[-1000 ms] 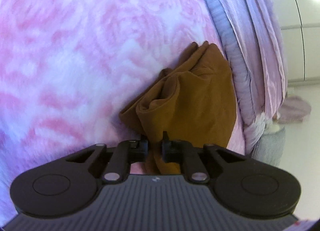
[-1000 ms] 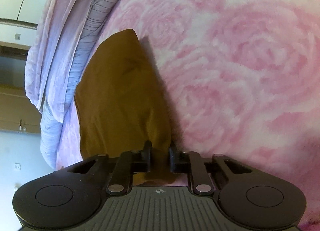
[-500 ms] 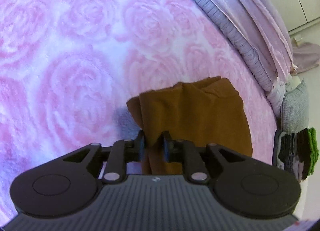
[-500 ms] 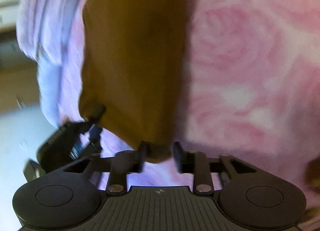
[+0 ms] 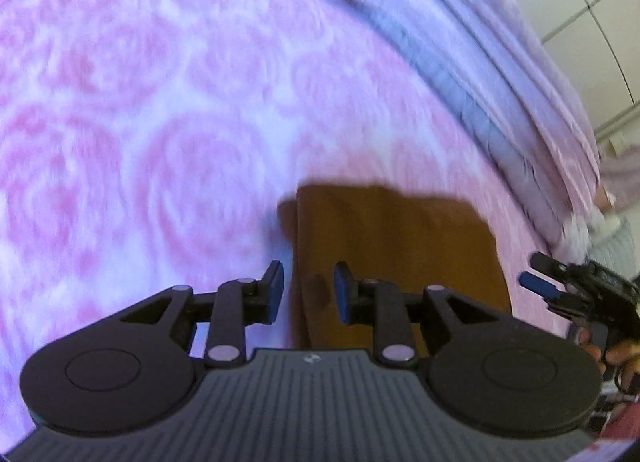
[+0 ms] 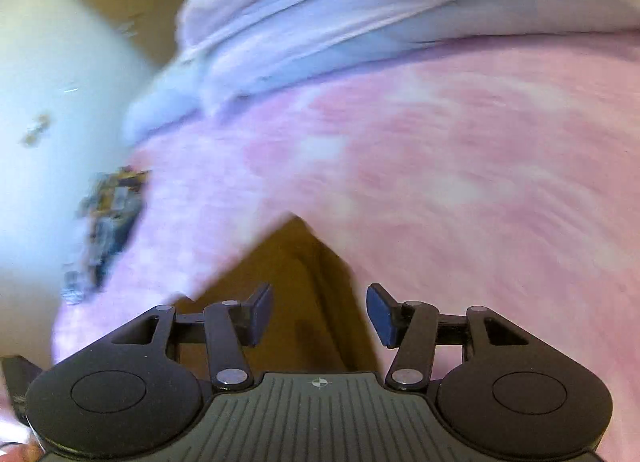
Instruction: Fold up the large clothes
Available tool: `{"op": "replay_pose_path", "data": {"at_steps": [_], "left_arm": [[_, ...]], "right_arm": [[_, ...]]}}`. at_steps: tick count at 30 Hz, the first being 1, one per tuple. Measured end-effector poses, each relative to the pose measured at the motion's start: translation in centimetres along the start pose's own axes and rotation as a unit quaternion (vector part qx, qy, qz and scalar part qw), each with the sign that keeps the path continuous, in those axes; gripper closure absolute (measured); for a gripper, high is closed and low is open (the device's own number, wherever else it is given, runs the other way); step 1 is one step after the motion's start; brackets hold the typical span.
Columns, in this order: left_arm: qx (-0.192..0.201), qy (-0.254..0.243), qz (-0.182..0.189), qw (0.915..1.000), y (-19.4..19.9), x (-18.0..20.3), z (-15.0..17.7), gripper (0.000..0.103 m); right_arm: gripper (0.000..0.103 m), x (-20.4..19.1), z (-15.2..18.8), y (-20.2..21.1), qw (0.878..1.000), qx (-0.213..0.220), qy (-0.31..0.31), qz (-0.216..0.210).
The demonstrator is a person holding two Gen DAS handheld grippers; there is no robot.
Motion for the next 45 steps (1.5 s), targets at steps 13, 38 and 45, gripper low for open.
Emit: {"op": "replay_pose_path", "data": {"at_steps": [13,38,45], "left_arm": [[0.060,-0.013,-0.036,0.9975,-3.4,0.9,-2.4,0.098],[-0.070,-0.057,-0.167,0.9818,4.1,6.6,5.6,0.068],[-0.063,-0.054,-0.170,0.9819,5.3,6.9,6.4,0.066]], "right_arm": [[0.097,-0.5,-1.8,-5.8,0.997,0.001,0.072,-0.032],[0.064,0.2,4.1,1.5,0.949,-0.123,0.195,0.214],[0.064,-0.6,4.7,2.1,0.949,-0.121,0.214,0.196]]}}
Point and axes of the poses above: each gripper's, at about its wrist camera, not at the fingertips, and y roughly against the way its jaws point, x to its right, z to its underside, the point moved 6 cm from there along -y, roughly the way its jaws point, and after that the axes turned 5 degrees about -y, right-handed, at the moved point
